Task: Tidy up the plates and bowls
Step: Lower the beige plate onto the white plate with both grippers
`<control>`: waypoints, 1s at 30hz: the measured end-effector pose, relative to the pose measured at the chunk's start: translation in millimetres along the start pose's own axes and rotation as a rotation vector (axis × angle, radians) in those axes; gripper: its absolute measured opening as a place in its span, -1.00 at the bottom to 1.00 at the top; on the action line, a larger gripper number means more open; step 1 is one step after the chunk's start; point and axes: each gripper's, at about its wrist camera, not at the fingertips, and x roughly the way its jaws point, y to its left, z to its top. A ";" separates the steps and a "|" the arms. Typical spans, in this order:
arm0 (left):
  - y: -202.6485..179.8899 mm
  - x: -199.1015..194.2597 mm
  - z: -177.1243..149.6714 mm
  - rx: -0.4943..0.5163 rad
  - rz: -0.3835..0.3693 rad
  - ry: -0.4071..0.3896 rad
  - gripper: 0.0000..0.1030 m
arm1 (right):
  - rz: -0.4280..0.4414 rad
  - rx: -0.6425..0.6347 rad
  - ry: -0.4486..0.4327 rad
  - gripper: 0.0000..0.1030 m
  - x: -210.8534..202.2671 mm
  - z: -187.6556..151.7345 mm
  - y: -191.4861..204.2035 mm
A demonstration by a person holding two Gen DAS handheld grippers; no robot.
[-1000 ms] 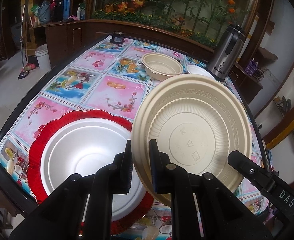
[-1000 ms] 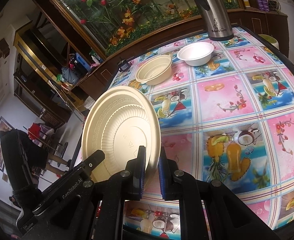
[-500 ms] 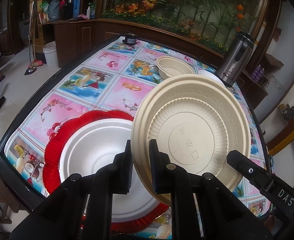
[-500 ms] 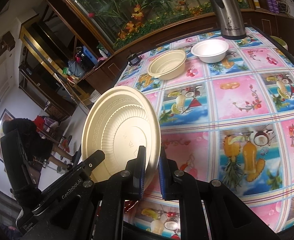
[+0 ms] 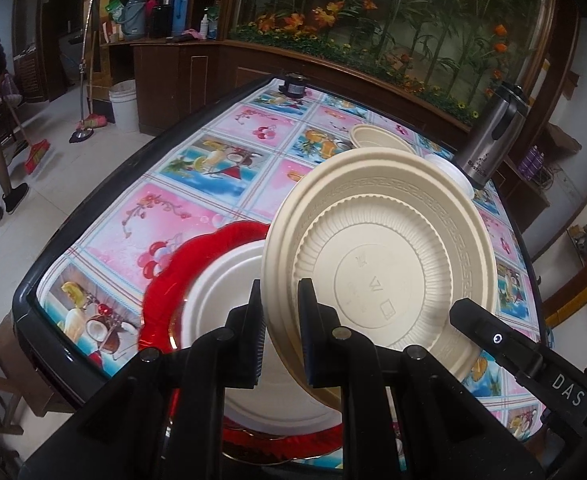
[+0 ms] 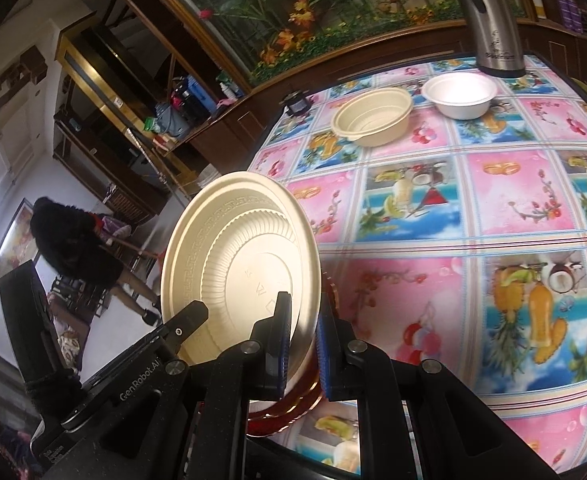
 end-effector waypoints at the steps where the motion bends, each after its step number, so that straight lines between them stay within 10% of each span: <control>1: 2.7 -0.7 0.0 -0.004 0.005 -0.002 -0.75 | 0.004 -0.004 0.004 -0.78 2.0 -0.8 2.5; 30: 43.1 -6.1 -14.5 -0.044 0.051 0.031 -0.74 | 0.045 -0.077 0.065 -0.78 23.0 -21.2 40.3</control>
